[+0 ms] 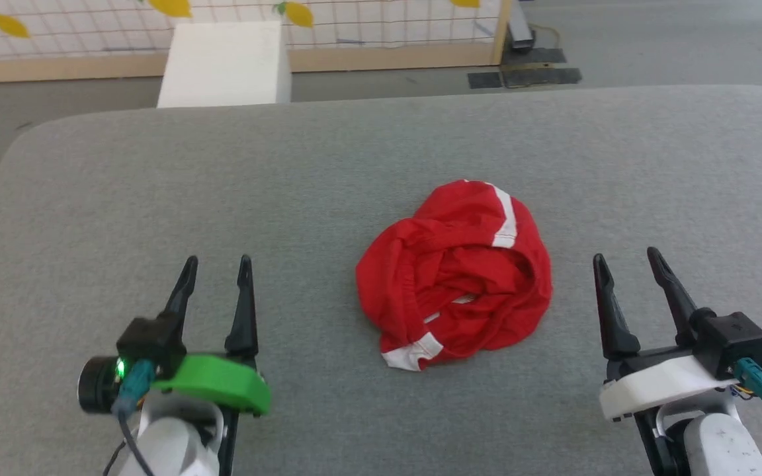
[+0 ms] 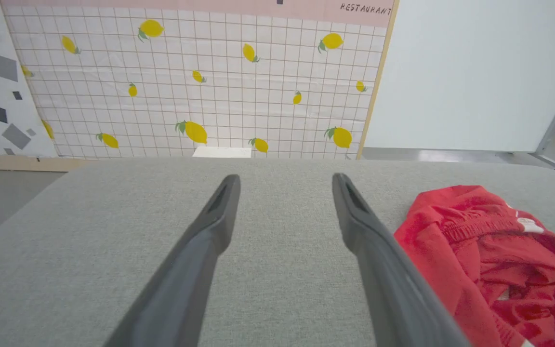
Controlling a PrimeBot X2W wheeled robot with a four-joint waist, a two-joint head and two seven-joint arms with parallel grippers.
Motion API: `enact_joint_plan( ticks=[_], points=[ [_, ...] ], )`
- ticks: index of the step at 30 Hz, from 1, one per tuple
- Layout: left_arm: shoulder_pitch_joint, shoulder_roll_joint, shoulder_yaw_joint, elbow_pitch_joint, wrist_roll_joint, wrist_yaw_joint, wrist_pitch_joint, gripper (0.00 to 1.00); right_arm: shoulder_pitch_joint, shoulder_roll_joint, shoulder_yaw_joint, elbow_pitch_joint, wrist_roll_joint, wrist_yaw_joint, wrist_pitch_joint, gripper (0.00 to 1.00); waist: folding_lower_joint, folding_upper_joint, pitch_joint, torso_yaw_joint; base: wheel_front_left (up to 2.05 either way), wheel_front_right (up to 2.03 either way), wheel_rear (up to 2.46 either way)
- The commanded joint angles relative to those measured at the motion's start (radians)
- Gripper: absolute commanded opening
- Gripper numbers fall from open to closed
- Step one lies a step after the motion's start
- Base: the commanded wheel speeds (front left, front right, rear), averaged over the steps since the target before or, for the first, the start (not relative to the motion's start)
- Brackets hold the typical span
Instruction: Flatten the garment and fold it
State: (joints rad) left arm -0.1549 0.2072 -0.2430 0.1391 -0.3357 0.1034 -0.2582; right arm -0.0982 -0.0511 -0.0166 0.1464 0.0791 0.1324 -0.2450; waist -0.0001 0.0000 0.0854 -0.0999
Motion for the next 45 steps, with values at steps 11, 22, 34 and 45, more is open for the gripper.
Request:
enact_joint_plan(
  ticks=[11,22,34,45],
  points=[
    [-0.056,-0.004,-0.221,0.048,0.135,-0.196,0.062,1.00,-0.002,0.001,0.003,-0.013,0.006,-0.002,0.011,1.00,0.0001,0.0000,0.041,0.017,0.00,0.00,0.00],
    [-0.406,0.041,-0.765,0.218,0.007,-0.234,0.369,1.00,-0.028,0.001,0.018,0.016,0.037,-0.002,-0.003,1.00,0.0001,0.0000,0.083,-0.063,0.00,0.00,0.00],
    [-0.618,0.087,-0.985,0.333,-0.183,-0.234,0.666,0.00,-0.048,0.001,0.023,0.047,0.068,-0.002,-0.015,1.00,0.0001,0.0000,0.117,-0.130,0.00,0.00,0.00],
    [-0.762,-0.041,-0.851,0.222,-0.250,-0.206,0.434,0.00,-0.050,0.001,0.011,0.042,0.062,-0.002,-0.017,1.00,0.0001,0.0000,0.103,-0.100,0.00,0.00,0.00]
  ],
)
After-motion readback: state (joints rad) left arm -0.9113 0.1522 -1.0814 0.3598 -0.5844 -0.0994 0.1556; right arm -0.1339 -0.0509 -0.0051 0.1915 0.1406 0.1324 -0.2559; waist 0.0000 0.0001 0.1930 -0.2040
